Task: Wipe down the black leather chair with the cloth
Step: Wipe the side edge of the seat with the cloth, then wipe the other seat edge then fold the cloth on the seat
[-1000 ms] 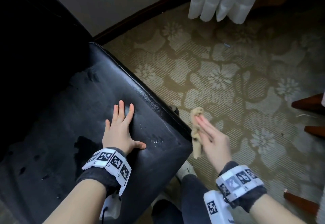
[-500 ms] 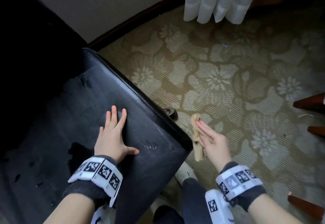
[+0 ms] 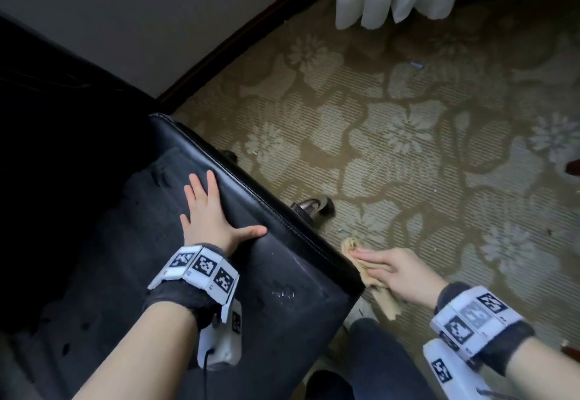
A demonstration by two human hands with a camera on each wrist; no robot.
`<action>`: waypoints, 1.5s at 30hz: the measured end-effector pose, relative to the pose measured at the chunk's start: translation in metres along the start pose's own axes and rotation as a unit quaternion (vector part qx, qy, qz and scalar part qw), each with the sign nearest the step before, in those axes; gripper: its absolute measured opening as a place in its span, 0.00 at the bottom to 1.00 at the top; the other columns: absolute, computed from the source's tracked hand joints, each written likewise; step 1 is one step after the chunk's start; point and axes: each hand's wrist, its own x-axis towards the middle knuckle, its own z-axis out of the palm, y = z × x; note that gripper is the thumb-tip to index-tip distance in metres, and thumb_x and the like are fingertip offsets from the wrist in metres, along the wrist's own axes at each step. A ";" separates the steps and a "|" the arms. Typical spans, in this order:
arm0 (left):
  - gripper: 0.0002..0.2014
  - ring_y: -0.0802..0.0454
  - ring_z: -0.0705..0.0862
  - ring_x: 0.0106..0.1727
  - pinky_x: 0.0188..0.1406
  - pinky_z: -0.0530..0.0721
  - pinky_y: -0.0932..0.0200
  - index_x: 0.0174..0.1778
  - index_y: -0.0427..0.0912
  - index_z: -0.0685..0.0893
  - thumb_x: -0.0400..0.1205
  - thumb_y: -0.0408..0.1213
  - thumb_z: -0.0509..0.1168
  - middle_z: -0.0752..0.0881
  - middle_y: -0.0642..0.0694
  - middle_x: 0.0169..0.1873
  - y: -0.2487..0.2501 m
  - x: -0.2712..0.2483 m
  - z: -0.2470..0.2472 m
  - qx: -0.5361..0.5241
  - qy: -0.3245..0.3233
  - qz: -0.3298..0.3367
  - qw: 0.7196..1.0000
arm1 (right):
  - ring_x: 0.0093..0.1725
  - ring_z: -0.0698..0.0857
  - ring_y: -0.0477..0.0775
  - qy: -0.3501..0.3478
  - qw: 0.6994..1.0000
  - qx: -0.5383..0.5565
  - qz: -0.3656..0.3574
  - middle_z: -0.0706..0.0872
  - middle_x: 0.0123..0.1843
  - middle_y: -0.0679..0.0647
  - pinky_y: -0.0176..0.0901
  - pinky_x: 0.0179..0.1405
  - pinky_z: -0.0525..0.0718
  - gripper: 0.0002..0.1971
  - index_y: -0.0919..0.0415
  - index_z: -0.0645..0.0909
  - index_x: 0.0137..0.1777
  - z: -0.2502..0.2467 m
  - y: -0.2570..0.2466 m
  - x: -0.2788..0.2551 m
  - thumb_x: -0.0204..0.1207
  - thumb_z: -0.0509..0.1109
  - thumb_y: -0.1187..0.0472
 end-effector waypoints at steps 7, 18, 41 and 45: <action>0.67 0.47 0.34 0.82 0.79 0.52 0.35 0.80 0.49 0.32 0.59 0.59 0.77 0.31 0.45 0.81 -0.001 0.001 0.007 0.025 0.007 -0.005 1.000 | 0.71 0.71 0.35 0.033 0.982 -0.060 -0.178 0.74 0.74 0.41 0.20 0.73 0.60 0.23 0.46 0.75 0.70 -0.027 -0.119 0.089 0.78 0.65 0.67; 0.67 0.47 0.33 0.82 0.80 0.51 0.39 0.78 0.50 0.28 0.60 0.65 0.73 0.29 0.46 0.80 -0.003 0.000 0.004 0.040 -0.001 -0.008 0.999 | 0.72 0.61 0.24 -0.033 0.976 -0.093 -0.192 0.68 0.73 0.36 0.16 0.72 0.56 0.28 0.41 0.74 0.68 -0.012 -0.084 0.064 0.76 0.65 0.73; 0.61 0.52 0.37 0.82 0.82 0.51 0.46 0.81 0.49 0.41 0.56 0.81 0.49 0.37 0.42 0.82 -0.292 -0.078 0.016 -0.157 0.135 -0.175 0.962 | 0.62 0.81 0.69 0.203 0.882 -0.385 -0.179 0.79 0.67 0.65 0.53 0.61 0.80 0.21 0.61 0.75 0.69 0.142 -0.366 0.194 0.76 0.60 0.71; 0.53 0.52 0.41 0.83 0.60 0.78 0.36 0.76 0.49 0.64 0.64 0.81 0.32 0.69 0.35 0.75 -0.312 -0.080 0.045 -0.165 0.116 -0.196 0.960 | 0.63 0.80 0.67 0.260 0.898 -0.345 -0.083 0.82 0.64 0.67 0.48 0.57 0.78 0.14 0.68 0.79 0.61 0.182 -0.380 0.211 0.78 0.64 0.66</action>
